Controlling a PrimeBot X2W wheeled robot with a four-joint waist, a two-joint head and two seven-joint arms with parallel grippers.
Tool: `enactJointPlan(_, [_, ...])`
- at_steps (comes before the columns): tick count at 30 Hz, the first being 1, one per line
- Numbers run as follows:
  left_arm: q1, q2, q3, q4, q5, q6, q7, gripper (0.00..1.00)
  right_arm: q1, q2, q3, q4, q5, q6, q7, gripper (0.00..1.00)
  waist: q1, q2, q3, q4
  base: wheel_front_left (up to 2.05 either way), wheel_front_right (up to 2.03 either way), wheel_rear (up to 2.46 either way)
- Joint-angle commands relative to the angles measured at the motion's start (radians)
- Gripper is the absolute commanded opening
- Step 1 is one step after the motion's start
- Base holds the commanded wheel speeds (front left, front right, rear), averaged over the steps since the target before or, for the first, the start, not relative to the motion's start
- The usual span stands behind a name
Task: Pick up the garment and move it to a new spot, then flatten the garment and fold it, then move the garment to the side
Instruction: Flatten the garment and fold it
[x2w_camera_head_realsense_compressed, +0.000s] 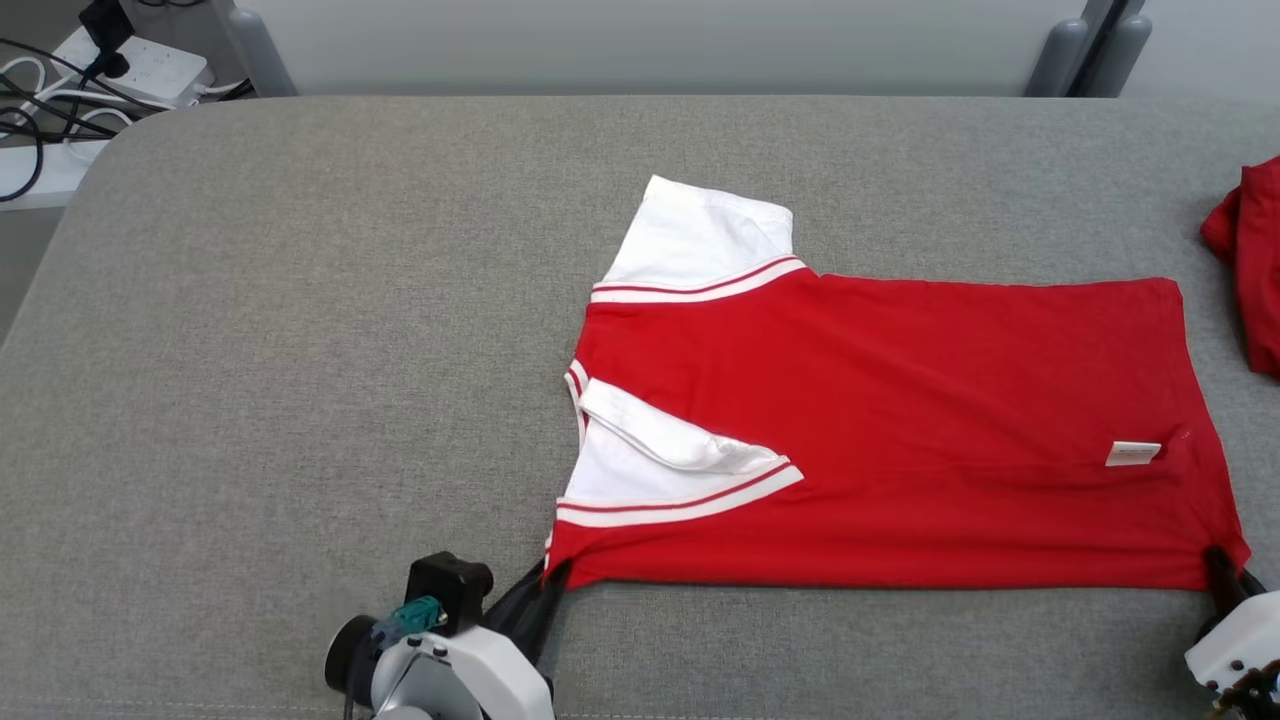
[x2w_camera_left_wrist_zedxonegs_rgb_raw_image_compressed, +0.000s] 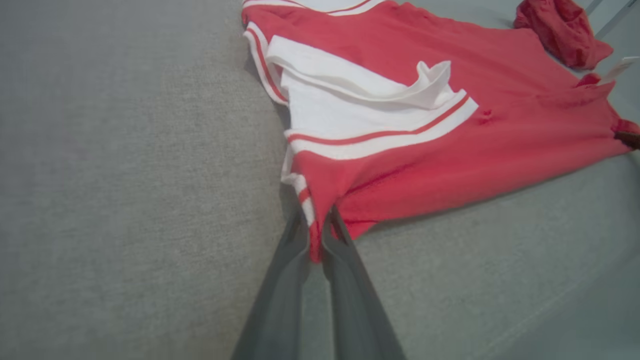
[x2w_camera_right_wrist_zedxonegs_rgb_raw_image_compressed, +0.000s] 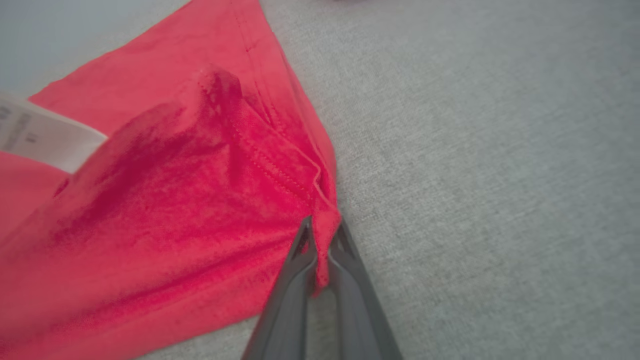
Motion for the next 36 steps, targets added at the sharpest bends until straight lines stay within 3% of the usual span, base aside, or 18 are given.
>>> enactJointPlan(1, [0.005,0.038,0.028,-0.030,-0.005,0.012,0.011,0.00,0.040,-0.033,0.011,0.035,-0.005,-0.009,0.016,0.00,0.0000,0.0000,-0.001,0.001,0.00,0.00,0.00])
enactJointPlan(12, [0.090,0.071,-0.004,-0.151,-0.006,0.047,0.098,0.00,0.051,-0.020,0.014,0.060,-0.015,-0.009,0.031,0.00,0.0000,0.0000,-0.006,0.012,0.00,0.00,0.00])
enactJointPlan(28, [0.112,0.090,-0.009,-0.165,-0.024,0.063,0.131,0.00,0.094,-0.037,0.023,0.058,-0.030,-0.009,0.059,0.00,0.0000,0.0000,-0.051,-0.007,0.00,0.00,0.00])
enactJointPlan(29, [0.114,0.088,-0.009,-0.162,-0.026,0.065,0.129,0.00,0.094,-0.036,0.023,0.061,-0.033,-0.009,0.059,0.15,0.0000,0.0000,-0.056,-0.009,0.00,0.00,0.00])
enactJointPlan(30, [0.115,0.086,-0.010,-0.159,-0.027,0.067,0.129,0.00,0.094,-0.036,0.022,0.063,-0.036,-0.009,0.057,0.42,0.0000,0.0000,-0.059,-0.010,0.00,0.00,0.00])
enactJointPlan(31, [0.117,0.084,-0.010,-0.156,-0.029,0.070,0.127,0.15,0.094,-0.036,0.020,0.065,-0.038,-0.009,0.051,0.57,0.0000,0.0000,-0.063,-0.011,0.00,0.00,0.00])
enactJointPlan(32, [0.118,0.080,-0.008,-0.152,-0.031,0.074,0.124,0.42,0.093,-0.037,0.018,0.066,-0.042,-0.009,0.043,1.00,0.0000,0.0000,-0.068,-0.013,0.00,0.00,0.00])
enactJointPlan(33, [0.120,0.077,-0.007,-0.150,-0.035,0.076,0.123,0.79,0.092,-0.039,0.016,0.066,-0.047,-0.009,0.034,1.00,0.0000,0.0000,-0.073,-0.014,0.00,0.00,0.00])
enactJointPlan(34, [0.121,0.076,-0.006,-0.149,-0.035,0.080,0.119,1.00,0.091,-0.041,0.014,0.067,-0.051,-0.009,0.025,1.00,0.0000,0.0000,-0.076,-0.015,0.00,0.00,0.00])
enactJointPlan(36, [0.123,0.075,-0.003,-0.145,-0.036,0.088,0.116,1.00,0.088,-0.042,0.013,0.061,-0.062,-0.009,0.006,1.00,0.0000,0.0000,-0.085,-0.016,0.00,0.00,0.00])
